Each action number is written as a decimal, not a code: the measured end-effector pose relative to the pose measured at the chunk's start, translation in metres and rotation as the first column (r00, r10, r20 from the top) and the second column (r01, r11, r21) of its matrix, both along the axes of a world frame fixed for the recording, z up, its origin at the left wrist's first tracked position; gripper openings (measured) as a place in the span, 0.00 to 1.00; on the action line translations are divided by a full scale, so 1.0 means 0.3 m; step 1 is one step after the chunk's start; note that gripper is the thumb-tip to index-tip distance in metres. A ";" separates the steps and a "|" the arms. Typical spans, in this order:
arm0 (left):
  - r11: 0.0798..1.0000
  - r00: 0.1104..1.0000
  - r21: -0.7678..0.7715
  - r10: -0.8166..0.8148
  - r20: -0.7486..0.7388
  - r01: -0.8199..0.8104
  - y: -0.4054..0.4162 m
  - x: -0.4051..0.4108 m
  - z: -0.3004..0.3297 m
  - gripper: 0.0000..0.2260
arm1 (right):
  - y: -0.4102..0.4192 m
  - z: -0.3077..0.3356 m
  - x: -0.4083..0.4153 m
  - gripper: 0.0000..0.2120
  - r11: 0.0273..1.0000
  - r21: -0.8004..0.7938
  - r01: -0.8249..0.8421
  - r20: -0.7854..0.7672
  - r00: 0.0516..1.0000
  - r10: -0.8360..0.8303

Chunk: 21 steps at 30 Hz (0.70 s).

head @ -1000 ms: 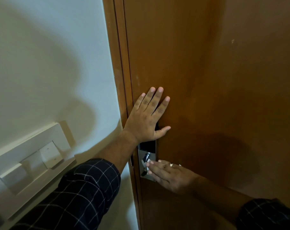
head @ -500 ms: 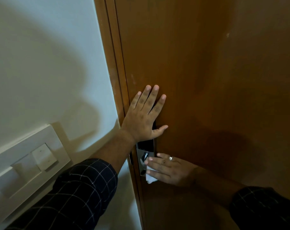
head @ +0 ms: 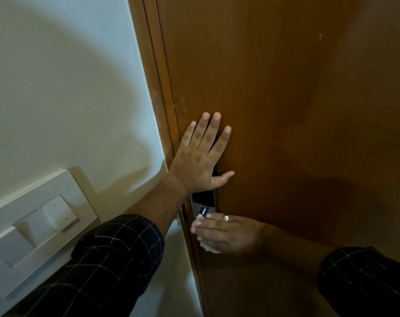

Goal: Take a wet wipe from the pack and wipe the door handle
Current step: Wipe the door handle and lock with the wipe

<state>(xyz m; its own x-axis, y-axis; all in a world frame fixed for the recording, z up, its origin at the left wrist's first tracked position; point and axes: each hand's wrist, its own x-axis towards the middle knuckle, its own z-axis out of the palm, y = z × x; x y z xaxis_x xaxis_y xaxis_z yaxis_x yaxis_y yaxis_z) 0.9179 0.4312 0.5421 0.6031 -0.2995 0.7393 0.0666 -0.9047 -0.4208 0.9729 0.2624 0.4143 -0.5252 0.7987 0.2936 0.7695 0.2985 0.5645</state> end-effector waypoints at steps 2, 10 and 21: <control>1.000 1.000 0.000 -0.001 0.001 0.001 -0.001 -0.003 0.001 0.43 | 0.041 0.007 -0.042 0.17 1.000 0.016 -0.025 0.026 0.999 0.025; 1.000 1.000 -0.010 0.003 -0.013 -0.003 -0.005 -0.007 0.002 0.42 | -0.054 -0.043 0.021 0.19 0.993 0.043 0.113 -0.024 0.993 -0.113; 1.000 1.000 -0.014 0.001 -0.002 -0.001 -0.004 -0.009 0.002 0.41 | 0.158 -0.014 -0.214 0.22 0.803 -0.043 0.594 -0.161 0.789 -0.592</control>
